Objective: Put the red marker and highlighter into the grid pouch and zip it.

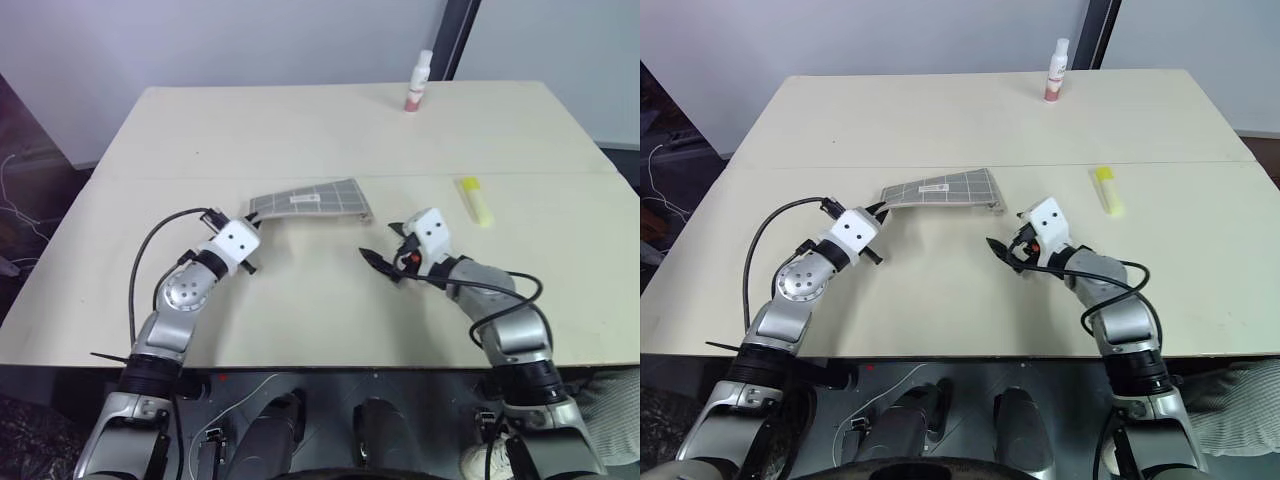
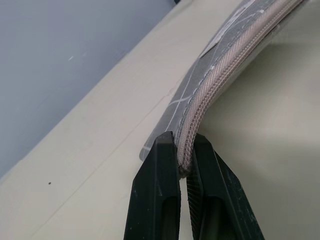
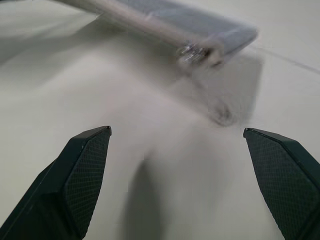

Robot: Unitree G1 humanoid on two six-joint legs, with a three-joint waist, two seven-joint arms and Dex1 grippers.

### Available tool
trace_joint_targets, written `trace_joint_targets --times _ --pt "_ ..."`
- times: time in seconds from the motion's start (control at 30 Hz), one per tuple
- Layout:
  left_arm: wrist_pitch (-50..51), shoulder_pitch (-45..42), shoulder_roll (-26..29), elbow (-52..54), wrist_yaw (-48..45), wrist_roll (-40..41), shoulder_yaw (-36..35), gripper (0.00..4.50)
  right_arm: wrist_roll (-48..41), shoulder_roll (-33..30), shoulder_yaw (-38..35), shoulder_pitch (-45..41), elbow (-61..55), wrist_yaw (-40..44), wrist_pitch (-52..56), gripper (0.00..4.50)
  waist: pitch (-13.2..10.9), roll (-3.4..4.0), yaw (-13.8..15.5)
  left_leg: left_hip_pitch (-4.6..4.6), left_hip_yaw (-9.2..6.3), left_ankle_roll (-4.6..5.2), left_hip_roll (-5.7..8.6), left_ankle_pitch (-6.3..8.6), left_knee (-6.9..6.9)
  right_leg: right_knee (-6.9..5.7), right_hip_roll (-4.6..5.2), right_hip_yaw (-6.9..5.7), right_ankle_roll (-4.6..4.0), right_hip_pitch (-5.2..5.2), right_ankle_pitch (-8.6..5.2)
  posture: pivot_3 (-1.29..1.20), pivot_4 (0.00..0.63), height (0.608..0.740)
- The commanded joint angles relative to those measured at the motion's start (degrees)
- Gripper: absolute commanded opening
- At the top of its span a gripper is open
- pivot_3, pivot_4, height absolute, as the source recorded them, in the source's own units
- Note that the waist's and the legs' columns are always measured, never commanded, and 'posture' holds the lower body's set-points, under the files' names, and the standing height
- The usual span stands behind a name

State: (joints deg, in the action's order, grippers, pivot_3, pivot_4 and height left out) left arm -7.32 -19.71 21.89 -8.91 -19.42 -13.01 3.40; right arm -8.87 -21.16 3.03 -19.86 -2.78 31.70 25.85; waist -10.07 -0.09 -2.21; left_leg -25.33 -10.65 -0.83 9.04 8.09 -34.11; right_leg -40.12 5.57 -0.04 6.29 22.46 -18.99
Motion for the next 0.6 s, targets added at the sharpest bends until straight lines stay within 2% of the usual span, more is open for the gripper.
trace_joint_targets --times 0.03,0.23,0.33,0.5,0.6 --pt "2.1 0.4 -0.3 4.2 0.6 0.7 -0.4 0.00 1.5 2.2 -0.9 -3.1 2.6 -4.5 -2.5 4.41 0.0 0.00 0.0 0.00 0.00 0.00 0.00 0.00 0.00 0.00 0.00 0.00 0.00 0.00 0.00 0.00 0.150 0.740" --pt "3.8 -1.0 -0.4 6.1 0.5 1.2 -0.5 0.00 0.1 5.7 -1.8 -6.9 7.3 -6.4 -4.5 4.41 0.0 0.00 0.0 0.00 0.00 -0.01 0.00 -0.02 0.03 0.00 -0.01 0.00 0.00 0.02 0.00 0.00 0.150 0.740" --pt "4.0 -1.6 -0.3 6.5 0.3 1.2 -0.1 0.00 -4.8 9.7 -4.6 -8.3 7.4 -7.1 -1.8 4.41 0.0 0.00 0.0 0.00 0.00 -0.01 0.00 -0.02 0.04 0.00 -0.01 -0.01 0.00 0.01 0.00 0.00 0.150 0.740" --pt "4.3 -2.0 -0.3 6.8 0.3 1.4 -0.1 0.00 -6.0 11.8 -5.3 -10.1 9.1 -7.8 -1.2 4.41 0.0 0.00 0.0 0.00 0.00 -0.01 0.00 -0.02 0.05 0.00 -0.01 -0.01 -0.01 0.02 0.00 0.00 0.150 0.740" --pt "4.2 -2.1 -0.2 6.7 0.3 1.3 0.0 0.00 -7.0 12.7 -6.2 -11.1 9.9 -8.2 -1.5 3.13 0.0 0.00 -0.1 0.00 0.00 -0.01 0.00 -0.02 0.06 0.00 -0.02 0.00 -0.01 0.02 0.01 0.00 0.150 0.740"
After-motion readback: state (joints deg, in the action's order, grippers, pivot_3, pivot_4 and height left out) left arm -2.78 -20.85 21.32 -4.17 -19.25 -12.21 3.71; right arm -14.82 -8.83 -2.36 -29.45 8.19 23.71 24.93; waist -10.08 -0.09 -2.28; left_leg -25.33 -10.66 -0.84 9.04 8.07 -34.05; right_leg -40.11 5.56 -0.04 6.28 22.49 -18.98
